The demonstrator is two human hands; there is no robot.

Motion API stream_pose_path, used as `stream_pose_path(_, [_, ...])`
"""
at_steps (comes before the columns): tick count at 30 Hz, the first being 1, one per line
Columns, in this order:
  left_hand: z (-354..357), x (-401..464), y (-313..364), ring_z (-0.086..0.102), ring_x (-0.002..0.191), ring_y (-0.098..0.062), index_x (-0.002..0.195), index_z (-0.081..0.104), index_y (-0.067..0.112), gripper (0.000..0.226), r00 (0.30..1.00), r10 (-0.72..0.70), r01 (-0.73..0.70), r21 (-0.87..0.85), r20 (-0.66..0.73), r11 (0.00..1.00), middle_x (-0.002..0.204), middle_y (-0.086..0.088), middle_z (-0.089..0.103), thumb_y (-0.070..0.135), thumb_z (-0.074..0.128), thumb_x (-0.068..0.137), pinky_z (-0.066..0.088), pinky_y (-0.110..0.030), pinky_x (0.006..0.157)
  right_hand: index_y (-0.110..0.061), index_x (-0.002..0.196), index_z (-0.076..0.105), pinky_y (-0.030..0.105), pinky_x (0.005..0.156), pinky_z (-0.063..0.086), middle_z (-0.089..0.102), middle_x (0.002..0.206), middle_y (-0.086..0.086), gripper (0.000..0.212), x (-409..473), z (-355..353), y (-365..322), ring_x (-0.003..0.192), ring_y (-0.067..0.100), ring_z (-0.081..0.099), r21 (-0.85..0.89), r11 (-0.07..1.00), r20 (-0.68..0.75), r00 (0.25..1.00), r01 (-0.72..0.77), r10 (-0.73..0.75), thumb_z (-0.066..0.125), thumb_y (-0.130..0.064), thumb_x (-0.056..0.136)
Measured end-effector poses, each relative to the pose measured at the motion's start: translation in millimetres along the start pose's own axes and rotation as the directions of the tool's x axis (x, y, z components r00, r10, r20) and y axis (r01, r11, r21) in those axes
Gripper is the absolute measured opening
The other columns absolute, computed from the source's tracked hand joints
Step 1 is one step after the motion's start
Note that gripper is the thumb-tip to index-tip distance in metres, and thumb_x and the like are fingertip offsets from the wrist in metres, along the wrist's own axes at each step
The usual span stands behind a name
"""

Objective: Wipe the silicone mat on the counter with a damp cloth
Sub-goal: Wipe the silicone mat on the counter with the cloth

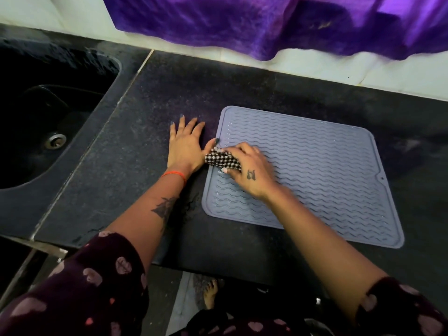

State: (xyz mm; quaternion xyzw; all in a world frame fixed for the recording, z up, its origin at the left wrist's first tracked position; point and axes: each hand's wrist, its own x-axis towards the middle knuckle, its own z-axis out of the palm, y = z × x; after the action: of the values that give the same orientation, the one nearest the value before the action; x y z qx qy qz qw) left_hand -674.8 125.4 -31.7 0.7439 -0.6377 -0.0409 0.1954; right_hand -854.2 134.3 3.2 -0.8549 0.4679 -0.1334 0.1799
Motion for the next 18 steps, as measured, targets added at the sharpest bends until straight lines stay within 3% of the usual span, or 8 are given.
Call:
stream_pose_path(2, [0.5, 0.4, 0.0, 0.009, 0.144, -0.029, 0.139, 0.04, 0.013, 0.064, 1.0, -0.003, 0.003, -0.003, -0.013, 1.0, 0.15, -0.009, 0.033, 0.055, 0.041, 0.091, -0.001, -0.045, 0.117, -0.023, 0.132, 0.048, 0.033, 0.092, 0.035, 0.05, 0.121, 0.0, 0.051, -3.3, 2.3, -3.2, 0.111, 0.02, 0.044, -0.051, 0.997, 0.031, 0.998, 0.058, -0.057, 0.062, -0.036, 0.085])
stream_pose_path(7, [1.5, 0.8, 0.9, 0.011, 0.144, -0.029, 0.138, 0.042, 0.014, 0.063, 1.0, -0.008, 0.008, 0.016, -0.026, 1.0, 0.149, -0.009, 0.035, 0.055, 0.042, 0.09, 0.0, -0.045, 0.117, -0.025, 0.131, 0.051, 0.032, 0.091, 0.036, 0.052, 0.119, -0.002, 0.051, -26.0, -6.9, -6.7, 0.11, 0.016, 0.043, 0.065, 0.986, 0.158, 0.974, 0.154, -0.163, 0.064, -0.037, 0.083])
stream_pose_path(12, [1.8, 0.6, 0.3, 0.011, 0.144, -0.029, 0.138, 0.042, 0.013, 0.063, 1.0, -0.009, 0.01, 0.022, -0.021, 1.0, 0.149, -0.009, 0.035, 0.056, 0.042, 0.091, 0.0, -0.045, 0.117, -0.023, 0.115, 0.062, 0.03, 0.087, 0.04, 0.057, 0.104, -0.008, 0.037, -30.5, -17.5, 2.8, 0.1, 0.011, 0.051, 0.309, 0.943, 0.308, 0.925, 0.123, -0.222, 0.07, -0.03, 0.08])
stream_pose_path(15, [1.3, 1.4, -0.2, 0.01, 0.144, -0.029, 0.139, 0.04, 0.014, 0.063, 1.0, -0.011, 0.011, 0.022, -0.004, 1.0, 0.15, -0.009, 0.033, 0.054, 0.041, 0.091, -0.001, -0.044, 0.117, -0.017, 0.115, 0.062, 0.035, 0.087, 0.044, 0.059, 0.105, -0.001, 0.036, -11.6, -21.2, 8.7, 0.099, 0.017, 0.054, 0.346, 0.938, 0.165, 0.984, 0.008, -0.069, 0.068, -0.03, 0.082])
stream_pose_path(18, [0.7, 1.2, -0.5, 0.009, 0.144, -0.029, 0.139, 0.04, 0.013, 0.062, 1.0, -0.005, 0.005, 0.023, -0.003, 1.0, 0.15, -0.009, 0.033, 0.053, 0.04, 0.092, -0.001, -0.044, 0.117, -0.017, 0.128, 0.052, 0.03, 0.091, 0.036, 0.055, 0.12, 0.004, 0.047, 2.5, -10.4, 4.1, 0.111, 0.023, 0.048, 0.15, 0.988, 0.066, 0.998, -0.028, 0.019, 0.063, -0.033, 0.085])
